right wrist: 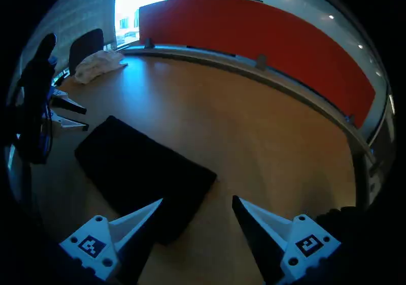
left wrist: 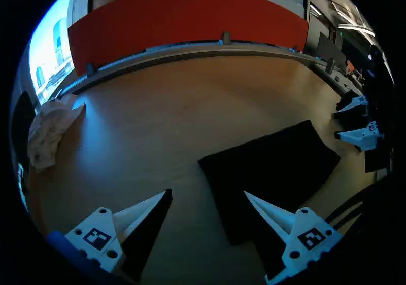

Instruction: Fold towel

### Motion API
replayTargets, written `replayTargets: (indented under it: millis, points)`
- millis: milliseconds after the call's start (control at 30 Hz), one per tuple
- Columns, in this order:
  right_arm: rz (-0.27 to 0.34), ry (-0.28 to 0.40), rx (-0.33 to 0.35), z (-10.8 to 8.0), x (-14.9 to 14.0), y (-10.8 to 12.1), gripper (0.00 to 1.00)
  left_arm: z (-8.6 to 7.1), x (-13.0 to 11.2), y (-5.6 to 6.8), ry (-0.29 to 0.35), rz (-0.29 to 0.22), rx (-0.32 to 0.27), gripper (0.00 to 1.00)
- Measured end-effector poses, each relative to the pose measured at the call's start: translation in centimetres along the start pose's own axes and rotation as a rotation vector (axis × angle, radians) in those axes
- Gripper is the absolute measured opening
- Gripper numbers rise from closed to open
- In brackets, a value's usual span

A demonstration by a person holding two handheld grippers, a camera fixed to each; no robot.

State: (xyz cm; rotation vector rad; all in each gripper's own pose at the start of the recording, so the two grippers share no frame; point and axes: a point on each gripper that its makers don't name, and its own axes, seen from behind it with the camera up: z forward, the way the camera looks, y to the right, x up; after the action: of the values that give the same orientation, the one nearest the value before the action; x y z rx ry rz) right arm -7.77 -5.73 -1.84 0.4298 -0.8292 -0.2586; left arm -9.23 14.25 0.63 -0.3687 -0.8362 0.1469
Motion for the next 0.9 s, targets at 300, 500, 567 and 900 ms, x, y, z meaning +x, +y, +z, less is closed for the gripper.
replayTargets:
  millis: [300, 500, 567, 900]
  points:
    - [0.017, 0.005, 0.000, -1.7, -1.2, -0.7, 0.95, -1.4, -1.2, 0.4, 0.000, -0.010, 0.006, 0.93]
    - [0.028, 0.014, 0.001, -2.5, -1.5, -1.1, 0.95, -2.0, -1.7, 0.7, 0.000, -0.017, 0.004, 0.93]
    - [0.029, 0.015, 0.000, -2.6, -1.5, -1.1, 0.95, -2.1, -1.8, 0.7, 0.001, -0.019, 0.005, 0.93]
    - [0.012, 0.013, 0.025, -2.8, -1.7, -1.5, 0.95, -2.9, -2.4, 0.4, 0.010, -0.051, 0.028, 0.93]
